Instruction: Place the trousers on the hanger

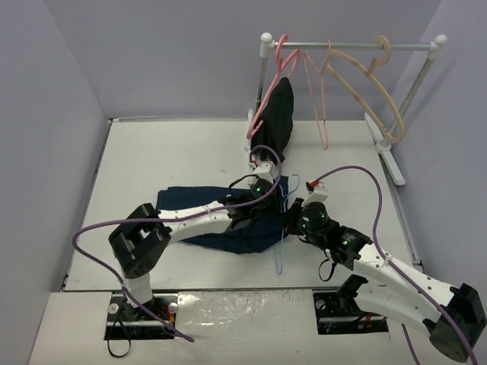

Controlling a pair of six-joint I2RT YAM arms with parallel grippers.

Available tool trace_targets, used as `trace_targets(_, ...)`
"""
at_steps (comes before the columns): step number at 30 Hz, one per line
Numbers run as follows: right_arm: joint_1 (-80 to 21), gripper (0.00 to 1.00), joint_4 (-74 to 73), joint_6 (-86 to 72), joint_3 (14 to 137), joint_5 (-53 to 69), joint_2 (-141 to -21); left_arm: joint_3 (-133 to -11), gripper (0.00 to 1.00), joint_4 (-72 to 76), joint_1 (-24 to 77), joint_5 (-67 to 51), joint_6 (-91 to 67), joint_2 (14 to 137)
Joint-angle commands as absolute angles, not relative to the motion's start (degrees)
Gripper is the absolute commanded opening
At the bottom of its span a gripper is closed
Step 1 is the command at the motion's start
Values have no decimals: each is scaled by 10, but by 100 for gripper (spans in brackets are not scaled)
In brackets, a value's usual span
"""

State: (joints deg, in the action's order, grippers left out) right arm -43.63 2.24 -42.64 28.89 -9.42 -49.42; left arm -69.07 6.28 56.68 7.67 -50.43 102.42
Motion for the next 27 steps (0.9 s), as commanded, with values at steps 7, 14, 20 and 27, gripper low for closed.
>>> trace_targets(7,-445,0,77,-408,284,-99,-518,-617,72,61,560,88,-475,878)
trace_targets(14,-450,0,107,-363,271,-67,-549,-559,77,86,535,59,-360,797)
trace_targets(20,-451,0,121,-324,287,-32,-561,-516,77,173,500,-48,-247,775)
trace_targets(27,-454,0,120,-302,312,-17,-582,-553,76,213,476,-134,-173,819)
